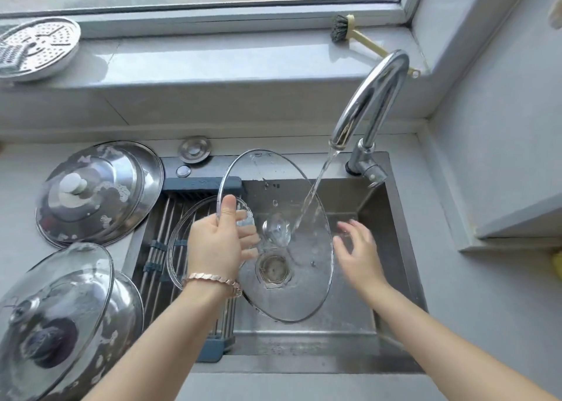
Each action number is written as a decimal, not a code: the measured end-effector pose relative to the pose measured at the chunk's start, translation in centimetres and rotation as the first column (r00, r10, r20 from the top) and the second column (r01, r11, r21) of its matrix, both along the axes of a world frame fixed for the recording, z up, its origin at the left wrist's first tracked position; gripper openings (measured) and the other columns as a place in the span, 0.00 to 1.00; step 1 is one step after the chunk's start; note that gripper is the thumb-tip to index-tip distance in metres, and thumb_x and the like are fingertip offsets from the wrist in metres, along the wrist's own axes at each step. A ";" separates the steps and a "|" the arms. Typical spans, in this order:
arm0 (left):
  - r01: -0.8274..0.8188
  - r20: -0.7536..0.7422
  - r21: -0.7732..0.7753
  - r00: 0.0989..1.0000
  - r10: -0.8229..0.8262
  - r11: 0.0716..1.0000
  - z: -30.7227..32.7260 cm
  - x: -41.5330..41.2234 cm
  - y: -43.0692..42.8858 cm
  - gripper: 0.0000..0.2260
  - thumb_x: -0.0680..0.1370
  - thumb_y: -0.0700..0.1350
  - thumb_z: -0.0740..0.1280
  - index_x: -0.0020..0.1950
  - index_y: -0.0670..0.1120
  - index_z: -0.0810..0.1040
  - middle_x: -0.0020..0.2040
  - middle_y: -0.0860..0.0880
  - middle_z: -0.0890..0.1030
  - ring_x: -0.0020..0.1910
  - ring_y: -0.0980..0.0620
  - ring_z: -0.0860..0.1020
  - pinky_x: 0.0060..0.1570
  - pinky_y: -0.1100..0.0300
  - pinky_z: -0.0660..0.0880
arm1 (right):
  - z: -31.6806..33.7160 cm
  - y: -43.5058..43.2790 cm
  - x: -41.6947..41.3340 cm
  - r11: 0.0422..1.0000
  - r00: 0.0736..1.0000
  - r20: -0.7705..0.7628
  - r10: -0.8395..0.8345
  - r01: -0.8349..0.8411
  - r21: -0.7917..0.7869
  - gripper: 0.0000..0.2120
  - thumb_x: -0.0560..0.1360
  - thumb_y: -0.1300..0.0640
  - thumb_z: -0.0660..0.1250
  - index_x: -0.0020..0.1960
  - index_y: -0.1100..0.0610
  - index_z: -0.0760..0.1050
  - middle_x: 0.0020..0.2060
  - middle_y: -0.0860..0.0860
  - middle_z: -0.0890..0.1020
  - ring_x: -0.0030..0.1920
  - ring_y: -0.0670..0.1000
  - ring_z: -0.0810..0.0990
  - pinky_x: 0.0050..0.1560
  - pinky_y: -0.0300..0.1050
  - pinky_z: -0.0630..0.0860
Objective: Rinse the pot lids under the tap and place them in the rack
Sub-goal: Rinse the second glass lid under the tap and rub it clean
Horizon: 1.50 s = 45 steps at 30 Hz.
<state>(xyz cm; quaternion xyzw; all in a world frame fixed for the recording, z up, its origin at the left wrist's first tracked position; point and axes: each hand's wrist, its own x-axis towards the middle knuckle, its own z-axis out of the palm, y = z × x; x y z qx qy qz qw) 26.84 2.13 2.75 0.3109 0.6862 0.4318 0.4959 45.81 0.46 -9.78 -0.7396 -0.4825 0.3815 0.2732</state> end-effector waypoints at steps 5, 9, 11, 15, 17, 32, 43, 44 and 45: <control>0.057 0.091 -0.117 0.995 -0.047 0.992 -0.1 -0.2 0.3 0.19 0.79 0.54 0.56 0.46 0.40 0.75 0.37 0.37 0.81 0.30 0.46 0.81 0.28 0.55 0.79 | -0.1 1.2 0.4 0.809 0.653 -0.536 -0.534 0.210 -0.550 0.21 0.82 0.46 0.48 0.63 0.58 0.69 0.42 0.59 0.80 0.27 0.48 0.82 0.25 0.35 0.76; 0.026 0.148 -0.253 0.989 0.012 0.967 -3.2 -0.7 -0.5 0.11 0.82 0.49 0.52 0.53 0.44 0.69 0.39 0.36 0.80 0.32 0.44 0.82 0.27 0.53 0.79 | 1.7 2.1 2.1 0.877 0.809 -0.401 -0.430 0.269 -0.397 0.15 0.82 0.51 0.51 0.51 0.61 0.70 0.31 0.58 0.76 0.17 0.45 0.76 0.17 0.33 0.70; 0.048 0.168 -0.342 0.986 0.011 0.938 -5.4 -0.6 -1.2 0.09 0.82 0.45 0.51 0.57 0.42 0.65 0.39 0.36 0.79 0.27 0.46 0.82 0.24 0.55 0.79 | 2.9 2.8 3.5 0.893 0.847 -0.356 -0.394 0.262 -0.365 0.13 0.82 0.53 0.51 0.50 0.62 0.68 0.29 0.61 0.75 0.16 0.47 0.75 0.15 0.33 0.68; 0.083 0.290 -0.572 0.951 0.106 0.816 -7.6 0.8 -2.0 0.10 0.82 0.44 0.49 0.54 0.42 0.67 0.50 0.35 0.79 0.22 0.46 0.79 0.27 0.55 0.77 | 5.6 4.3 5.3 0.957 0.951 -0.208 -0.230 0.182 -0.227 0.13 0.81 0.52 0.53 0.44 0.58 0.70 0.26 0.59 0.77 0.18 0.50 0.78 0.19 0.35 0.71; 0.087 0.336 -0.626 0.927 0.168 0.775 -7.9 1.4 -2.0 0.14 0.82 0.49 0.49 0.46 0.42 0.67 0.53 0.38 0.77 0.30 0.45 0.79 0.35 0.52 0.73 | 6.9 4.9 5.5 0.986 0.982 -0.124 -0.144 0.132 -0.103 0.13 0.80 0.51 0.54 0.41 0.54 0.71 0.25 0.57 0.78 0.20 0.51 0.79 0.22 0.38 0.73; 0.133 0.062 -0.100 0.990 -0.128 0.986 -1.4 -1.9 -0.3 0.12 0.79 0.39 0.60 0.37 0.37 0.72 0.25 0.41 0.80 0.21 0.48 0.80 0.19 0.62 0.75 | 0.8 3.1 2.4 0.955 0.968 -0.173 -0.183 0.133 -0.265 0.16 0.80 0.56 0.55 0.54 0.68 0.74 0.33 0.57 0.78 0.28 0.49 0.81 0.35 0.41 0.79; 0.189 0.032 -0.284 0.982 -0.188 0.940 -0.4 1.4 0.1 0.04 0.76 0.33 0.58 0.48 0.37 0.71 0.31 0.34 0.79 0.23 0.44 0.80 0.31 0.48 0.80 | 8.2 -2.8 -2.8 0.652 0.624 0.255 0.738 -0.758 -0.031 0.26 0.76 0.49 0.63 0.72 0.53 0.62 0.67 0.50 0.72 0.66 0.51 0.72 0.64 0.48 0.71; 0.191 0.068 -0.283 0.981 -0.179 0.940 -0.2 1.9 0.3 0.05 0.77 0.35 0.59 0.51 0.35 0.71 0.31 0.35 0.79 0.23 0.44 0.80 0.30 0.50 0.80 | 7.8 -2.7 -2.7 0.700 0.677 0.340 0.652 -0.710 0.071 0.21 0.76 0.54 0.62 0.68 0.56 0.69 0.60 0.54 0.79 0.57 0.56 0.79 0.54 0.52 0.76; 0.191 0.112 -0.273 0.980 -0.166 0.943 -0.1 2.4 0.6 0.07 0.78 0.37 0.60 0.53 0.35 0.71 0.32 0.36 0.79 0.24 0.45 0.81 0.28 0.52 0.80 | 7.6 -2.4 -2.3 0.741 0.739 0.361 0.569 -0.651 0.163 0.17 0.74 0.57 0.62 0.63 0.57 0.74 0.51 0.55 0.84 0.48 0.58 0.82 0.46 0.52 0.79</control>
